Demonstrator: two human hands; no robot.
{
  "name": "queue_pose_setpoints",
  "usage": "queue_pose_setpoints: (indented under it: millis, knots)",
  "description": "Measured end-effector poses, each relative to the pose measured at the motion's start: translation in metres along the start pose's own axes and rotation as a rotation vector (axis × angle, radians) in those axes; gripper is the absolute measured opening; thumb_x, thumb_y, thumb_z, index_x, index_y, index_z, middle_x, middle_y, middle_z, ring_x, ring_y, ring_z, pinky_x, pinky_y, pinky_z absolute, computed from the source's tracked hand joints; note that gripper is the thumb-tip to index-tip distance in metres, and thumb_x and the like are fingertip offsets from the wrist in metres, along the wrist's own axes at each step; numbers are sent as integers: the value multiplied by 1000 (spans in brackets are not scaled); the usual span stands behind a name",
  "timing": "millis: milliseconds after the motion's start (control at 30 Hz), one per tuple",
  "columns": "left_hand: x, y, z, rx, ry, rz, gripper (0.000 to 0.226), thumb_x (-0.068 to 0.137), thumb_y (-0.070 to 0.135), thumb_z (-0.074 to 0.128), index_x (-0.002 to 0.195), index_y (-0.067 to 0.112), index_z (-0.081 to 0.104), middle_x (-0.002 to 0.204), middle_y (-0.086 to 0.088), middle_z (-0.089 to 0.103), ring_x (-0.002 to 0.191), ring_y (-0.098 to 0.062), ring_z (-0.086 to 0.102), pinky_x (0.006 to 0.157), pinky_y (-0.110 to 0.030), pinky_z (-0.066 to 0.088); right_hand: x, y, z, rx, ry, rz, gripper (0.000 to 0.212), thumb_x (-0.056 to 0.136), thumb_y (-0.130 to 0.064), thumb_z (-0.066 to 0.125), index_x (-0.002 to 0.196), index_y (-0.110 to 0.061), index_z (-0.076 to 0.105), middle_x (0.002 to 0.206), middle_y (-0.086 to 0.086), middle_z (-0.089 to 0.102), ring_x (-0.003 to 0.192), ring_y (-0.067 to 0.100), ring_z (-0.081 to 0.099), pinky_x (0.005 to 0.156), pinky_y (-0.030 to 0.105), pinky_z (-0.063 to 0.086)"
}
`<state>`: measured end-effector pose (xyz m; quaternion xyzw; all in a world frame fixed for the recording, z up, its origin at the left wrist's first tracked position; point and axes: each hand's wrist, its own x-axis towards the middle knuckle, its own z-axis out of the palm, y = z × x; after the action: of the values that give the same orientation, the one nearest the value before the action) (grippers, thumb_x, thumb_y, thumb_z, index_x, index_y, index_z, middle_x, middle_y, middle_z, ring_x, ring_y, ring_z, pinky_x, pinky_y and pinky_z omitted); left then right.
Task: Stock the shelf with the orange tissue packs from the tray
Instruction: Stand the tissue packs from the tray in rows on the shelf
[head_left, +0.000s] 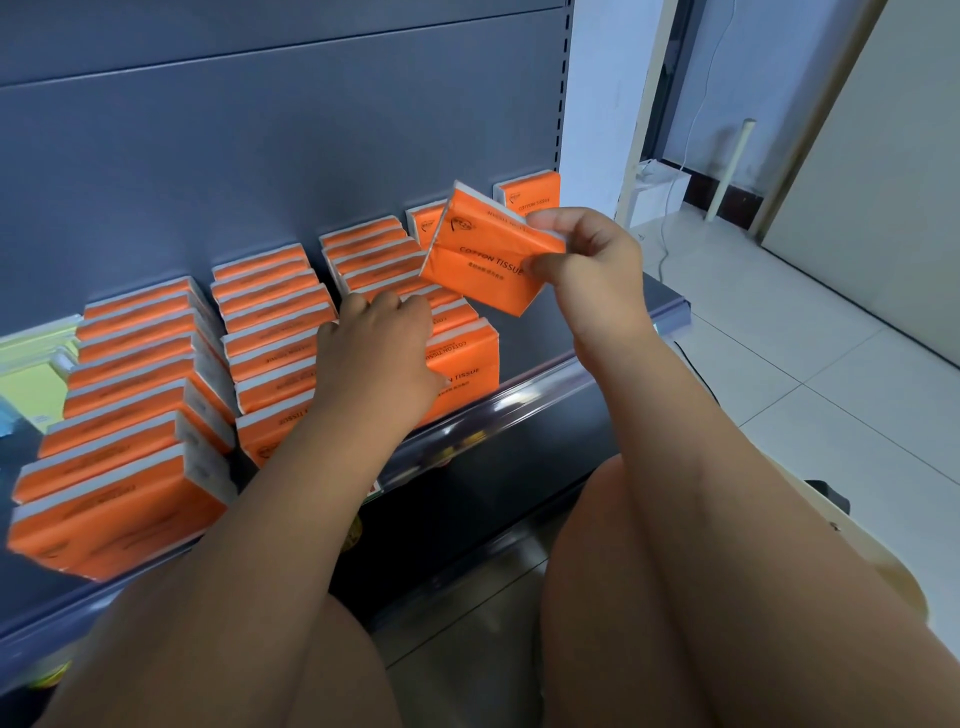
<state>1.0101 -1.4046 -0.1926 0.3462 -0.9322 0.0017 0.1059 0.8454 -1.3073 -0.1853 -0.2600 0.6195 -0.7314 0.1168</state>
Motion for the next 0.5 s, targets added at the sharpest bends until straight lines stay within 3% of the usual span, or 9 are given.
queue_pose_setpoints:
  millis: [500]
  knots:
    - [-7, 2, -4, -21, 3, -15, 46, 86, 28, 76, 128, 29, 57, 129, 1, 55, 125, -28, 47, 100, -49, 44, 1, -4, -2, 3, 35, 18, 30, 80, 8, 62, 94, -16, 74, 92, -1, 73, 79, 4, 69, 61, 14, 53]
